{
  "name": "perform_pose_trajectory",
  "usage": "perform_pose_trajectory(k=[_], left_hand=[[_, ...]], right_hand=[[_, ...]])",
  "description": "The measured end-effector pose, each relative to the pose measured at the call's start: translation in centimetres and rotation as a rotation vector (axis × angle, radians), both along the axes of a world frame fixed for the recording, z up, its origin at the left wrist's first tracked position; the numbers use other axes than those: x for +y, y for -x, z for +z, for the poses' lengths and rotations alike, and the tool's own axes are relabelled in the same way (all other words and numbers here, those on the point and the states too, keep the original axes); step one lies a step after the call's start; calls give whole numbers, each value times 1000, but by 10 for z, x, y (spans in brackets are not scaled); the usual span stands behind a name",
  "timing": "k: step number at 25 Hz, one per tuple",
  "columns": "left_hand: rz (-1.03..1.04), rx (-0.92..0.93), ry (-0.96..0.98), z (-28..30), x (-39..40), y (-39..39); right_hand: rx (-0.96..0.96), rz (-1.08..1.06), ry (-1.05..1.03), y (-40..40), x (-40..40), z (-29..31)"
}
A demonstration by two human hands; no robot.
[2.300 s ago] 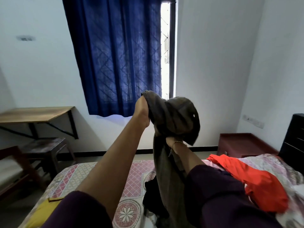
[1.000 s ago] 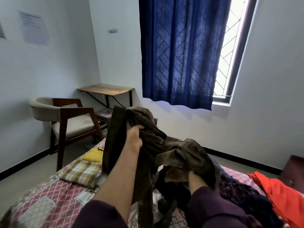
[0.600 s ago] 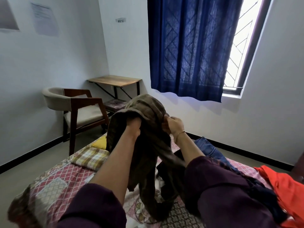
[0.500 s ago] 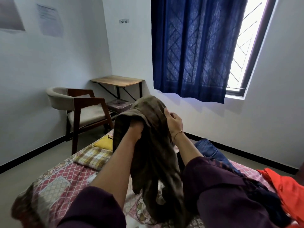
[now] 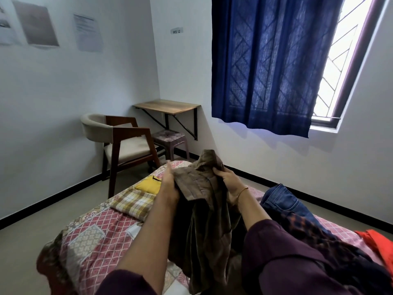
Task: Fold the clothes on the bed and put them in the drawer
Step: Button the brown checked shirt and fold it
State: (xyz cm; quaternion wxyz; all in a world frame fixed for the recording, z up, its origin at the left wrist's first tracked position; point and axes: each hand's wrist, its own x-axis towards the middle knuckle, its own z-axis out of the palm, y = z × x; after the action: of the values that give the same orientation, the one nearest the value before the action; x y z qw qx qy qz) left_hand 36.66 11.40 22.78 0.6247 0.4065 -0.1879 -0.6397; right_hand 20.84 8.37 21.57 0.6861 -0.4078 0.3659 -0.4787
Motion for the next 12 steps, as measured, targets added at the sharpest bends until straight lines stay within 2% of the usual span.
perform_pose_trajectory(k=[2, 5, 6, 7, 9, 10, 12], left_hand=[[56, -186, -42, 17, -9, 6], [43, -257, 43, 40, -19, 20], [15, -304, 82, 45, -19, 25], [-36, -342, 129, 48, -19, 32], [-160, -325, 205, 54, -20, 41], [-231, -256, 214, 56, -20, 44], [-327, -136, 196, 57, -19, 44]], right_hand=[[132, -11, -57, 0, -12, -4], [720, -263, 8, -7, -21, 2], [782, -359, 100, -10, -19, 9], [737, -377, 233, -11, -18, 17], [605, -185, 462, -14, -15, 34], [607, -92, 502, -13, -11, 41], [648, -54, 503, -4, -15, 42]])
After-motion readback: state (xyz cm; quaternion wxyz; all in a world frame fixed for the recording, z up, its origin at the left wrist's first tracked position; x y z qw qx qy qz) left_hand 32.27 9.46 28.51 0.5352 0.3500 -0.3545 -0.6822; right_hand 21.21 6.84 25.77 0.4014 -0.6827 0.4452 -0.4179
